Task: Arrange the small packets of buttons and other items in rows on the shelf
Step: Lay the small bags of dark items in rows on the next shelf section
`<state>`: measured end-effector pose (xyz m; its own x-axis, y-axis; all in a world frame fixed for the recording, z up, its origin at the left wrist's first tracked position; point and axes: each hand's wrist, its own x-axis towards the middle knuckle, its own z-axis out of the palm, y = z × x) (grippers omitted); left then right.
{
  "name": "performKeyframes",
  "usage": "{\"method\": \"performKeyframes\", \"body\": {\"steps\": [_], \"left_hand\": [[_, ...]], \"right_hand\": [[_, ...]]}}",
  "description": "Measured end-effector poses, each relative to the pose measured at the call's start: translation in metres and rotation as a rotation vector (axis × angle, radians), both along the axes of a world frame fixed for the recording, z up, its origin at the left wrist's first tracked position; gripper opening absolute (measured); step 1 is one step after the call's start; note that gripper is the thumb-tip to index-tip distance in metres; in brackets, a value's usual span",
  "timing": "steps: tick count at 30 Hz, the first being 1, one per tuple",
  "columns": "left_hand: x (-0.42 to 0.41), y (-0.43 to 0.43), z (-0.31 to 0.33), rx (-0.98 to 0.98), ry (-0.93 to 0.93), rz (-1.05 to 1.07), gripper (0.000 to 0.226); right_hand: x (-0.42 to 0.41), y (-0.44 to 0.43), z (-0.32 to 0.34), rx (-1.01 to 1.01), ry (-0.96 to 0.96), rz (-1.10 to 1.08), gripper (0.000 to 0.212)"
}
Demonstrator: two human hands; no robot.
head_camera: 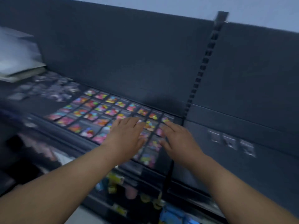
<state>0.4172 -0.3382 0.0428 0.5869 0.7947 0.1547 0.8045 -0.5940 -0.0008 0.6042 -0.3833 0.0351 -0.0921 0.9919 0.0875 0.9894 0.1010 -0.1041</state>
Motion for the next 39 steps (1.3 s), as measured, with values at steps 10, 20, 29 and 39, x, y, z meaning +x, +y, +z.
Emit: {"method": "performKeyframes", "body": {"steps": [10, 20, 29, 39], "left_hand": [[-0.225, 0.016, 0.008, 0.009, -0.092, 0.186, 0.059], [-0.332, 0.066, 0.011, -0.062, -0.177, 0.369, 0.062], [-0.382, 0.162, 0.007, -0.07, -0.216, 0.508, 0.059], [-0.417, 0.263, -0.006, -0.233, -0.224, 0.636, 0.046]], "right_hand": [[-0.208, 0.056, 0.004, 0.006, 0.056, 0.149, 0.057], [-0.316, 0.125, 0.016, -0.014, 0.119, 0.262, 0.056], [-0.367, 0.243, 0.005, -0.049, 0.23, 0.267, 0.049], [-0.403, 0.333, -0.006, -0.119, 0.274, 0.237, 0.042]]}}
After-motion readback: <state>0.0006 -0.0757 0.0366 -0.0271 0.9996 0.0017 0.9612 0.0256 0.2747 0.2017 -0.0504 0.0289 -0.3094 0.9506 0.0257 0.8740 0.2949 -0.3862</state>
